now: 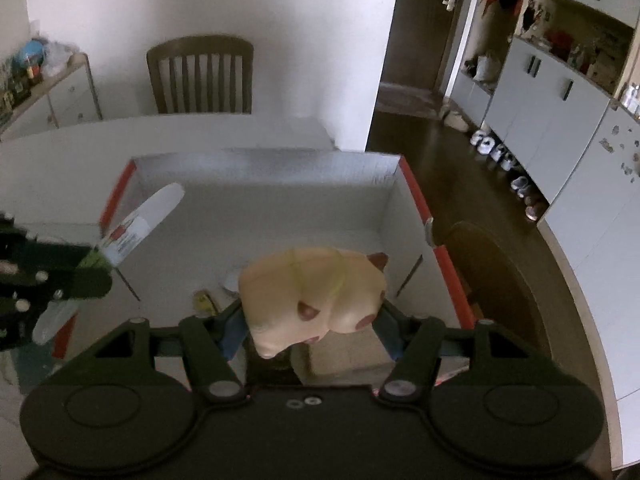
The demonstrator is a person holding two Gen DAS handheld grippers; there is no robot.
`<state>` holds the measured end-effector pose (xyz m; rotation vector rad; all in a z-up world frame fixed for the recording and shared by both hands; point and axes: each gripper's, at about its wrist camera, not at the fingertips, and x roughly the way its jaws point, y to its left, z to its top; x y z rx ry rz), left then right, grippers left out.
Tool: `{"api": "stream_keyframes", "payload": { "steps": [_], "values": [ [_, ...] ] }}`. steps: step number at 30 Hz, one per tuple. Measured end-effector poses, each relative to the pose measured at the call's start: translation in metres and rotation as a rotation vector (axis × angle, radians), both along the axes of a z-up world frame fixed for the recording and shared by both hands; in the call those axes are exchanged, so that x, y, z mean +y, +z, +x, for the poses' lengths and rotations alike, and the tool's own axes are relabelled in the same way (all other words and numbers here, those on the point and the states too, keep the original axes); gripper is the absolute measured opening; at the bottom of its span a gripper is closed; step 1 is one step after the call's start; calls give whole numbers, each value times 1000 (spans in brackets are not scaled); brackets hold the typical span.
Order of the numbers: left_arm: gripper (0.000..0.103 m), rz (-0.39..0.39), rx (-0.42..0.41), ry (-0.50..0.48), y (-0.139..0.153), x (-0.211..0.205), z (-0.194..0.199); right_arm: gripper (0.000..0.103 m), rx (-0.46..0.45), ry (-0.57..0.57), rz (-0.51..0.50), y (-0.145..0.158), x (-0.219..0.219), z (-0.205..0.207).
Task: Organize objects
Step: 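Carry the glue stick over the shoebox while the right gripper carries the yellow pig toy, then open both grippers to drop the glue stick and pig toy into the box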
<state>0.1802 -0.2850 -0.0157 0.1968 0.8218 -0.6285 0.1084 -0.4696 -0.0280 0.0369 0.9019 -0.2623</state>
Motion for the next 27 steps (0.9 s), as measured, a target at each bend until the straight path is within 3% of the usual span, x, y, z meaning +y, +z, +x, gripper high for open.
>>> {"api": "stream_keyframes", "payload": {
  "steps": [12,16,27],
  "values": [
    [17,97,73,-11,-32,-46,48,65,121,44,44,-30,-14,26],
    [17,151,99,-21,-45,-59,57,65,168,52,50,-40,-13,35],
    [17,206,204,-42,-65,-76,71,67,235,75,50,-61,-12,42]
  ]
}}
